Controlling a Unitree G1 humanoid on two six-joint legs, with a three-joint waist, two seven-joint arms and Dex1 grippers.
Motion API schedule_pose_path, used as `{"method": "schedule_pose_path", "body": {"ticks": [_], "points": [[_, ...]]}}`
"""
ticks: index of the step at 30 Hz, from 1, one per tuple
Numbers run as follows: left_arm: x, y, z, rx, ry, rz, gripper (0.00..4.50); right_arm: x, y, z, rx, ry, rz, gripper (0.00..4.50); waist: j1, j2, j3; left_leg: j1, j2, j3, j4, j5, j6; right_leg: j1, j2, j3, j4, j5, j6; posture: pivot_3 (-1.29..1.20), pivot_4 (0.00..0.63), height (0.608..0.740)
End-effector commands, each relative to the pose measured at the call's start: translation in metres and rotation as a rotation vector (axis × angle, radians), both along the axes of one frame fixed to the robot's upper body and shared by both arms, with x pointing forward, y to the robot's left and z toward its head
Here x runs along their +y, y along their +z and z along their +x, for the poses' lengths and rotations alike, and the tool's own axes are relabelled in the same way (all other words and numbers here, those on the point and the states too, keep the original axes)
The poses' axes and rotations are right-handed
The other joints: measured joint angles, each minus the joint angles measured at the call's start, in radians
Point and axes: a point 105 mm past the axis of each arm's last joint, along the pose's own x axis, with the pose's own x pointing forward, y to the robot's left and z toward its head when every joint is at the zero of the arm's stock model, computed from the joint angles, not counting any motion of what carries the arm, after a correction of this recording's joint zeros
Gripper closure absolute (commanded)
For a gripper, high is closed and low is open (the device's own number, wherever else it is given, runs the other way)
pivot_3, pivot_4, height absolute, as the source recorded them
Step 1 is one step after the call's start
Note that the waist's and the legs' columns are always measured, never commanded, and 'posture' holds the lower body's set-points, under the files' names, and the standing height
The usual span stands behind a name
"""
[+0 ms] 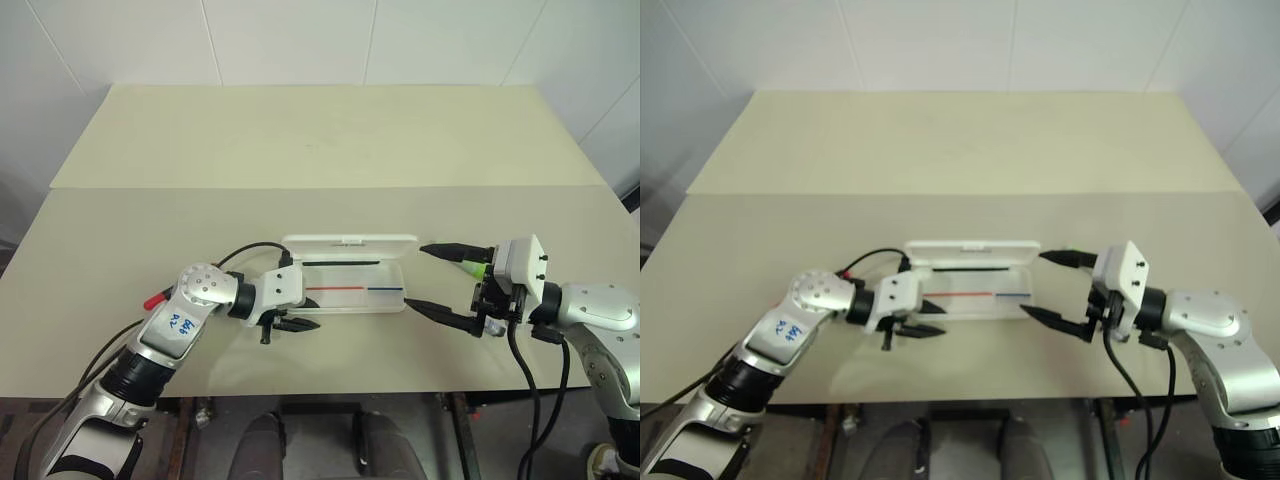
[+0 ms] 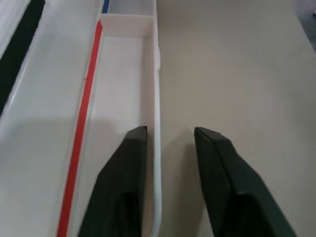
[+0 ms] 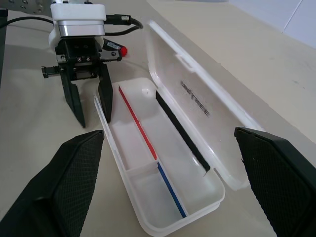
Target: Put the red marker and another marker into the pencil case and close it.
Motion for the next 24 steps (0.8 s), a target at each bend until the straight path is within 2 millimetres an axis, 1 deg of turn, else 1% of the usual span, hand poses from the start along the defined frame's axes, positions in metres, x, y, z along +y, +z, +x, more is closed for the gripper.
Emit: {"method": "schedule_pose_path", "body": {"ticks": [1, 5, 10, 17, 20, 24], "points": [[-0.004, 0.007, -0.006, -0.011, -0.046, -0.010, 3.02, 0.006, 0.007, -0.001, -0.033, 0.021, 0.016, 0.00, 0.000, 0.000, 0.000, 0.000, 0.000, 0.000, 0.000, 0.000, 0.000, 0.000, 0.000, 0.000, 0.000, 0.000, 0.000, 0.00, 0.150, 0.740], [-0.006, 0.018, -0.009, -0.020, -0.048, -0.036, 3.02, 0.009, 0.007, 0.000, -0.032, 0.027, 0.023, 0.00, 0.000, 0.000, 0.000, -0.001, 0.000, 0.000, 0.001, 0.000, 0.000, 0.000, 0.000, 0.000, 0.000, 0.000, 0.000, 0.00, 0.150, 0.740], [-0.002, 0.034, -0.013, -0.058, -0.030, -0.054, 3.02, 0.010, 0.005, 0.001, -0.031, 0.028, 0.028, 0.00, -0.001, 0.000, 0.000, -0.001, 0.000, 0.000, 0.001, 0.000, 0.000, 0.000, 0.000, 0.000, 0.000, 0.000, 0.000, 0.00, 0.150, 0.740], [0.004, 0.047, -0.017, -0.092, -0.002, -0.058, 3.02, 0.014, 0.004, 0.002, -0.027, 0.044, 0.037, 0.00, -0.003, 0.000, 0.000, 0.000, 0.000, 0.000, 0.001, 0.000, 0.000, 0.000, 0.000, 0.001, 0.000, 0.000, 0.000, 0.00, 0.150, 0.740], [0.010, 0.053, -0.025, -0.079, -0.002, -0.089, 3.02, 0.013, 0.003, 0.004, -0.025, 0.046, 0.036, 0.00, -0.003, 0.000, 0.000, 0.000, 0.000, 0.000, 0.001, 0.000, 0.000, 0.000, 0.000, 0.001, 0.000, 0.000, 0.000, 0.00, 0.150, 0.740], [0.030, 0.059, -0.035, -0.062, 0.040, -0.147, 3.02, 0.007, 0.007, 0.006, -0.031, 0.041, 0.022, 0.00, -0.012, 0.000, 0.000, 0.000, 0.000, 0.000, 0.001, 0.000, 0.000, 0.000, 0.000, 0.001, 0.000, 0.000, 0.000, 0.00, 0.150, 0.740]]}}
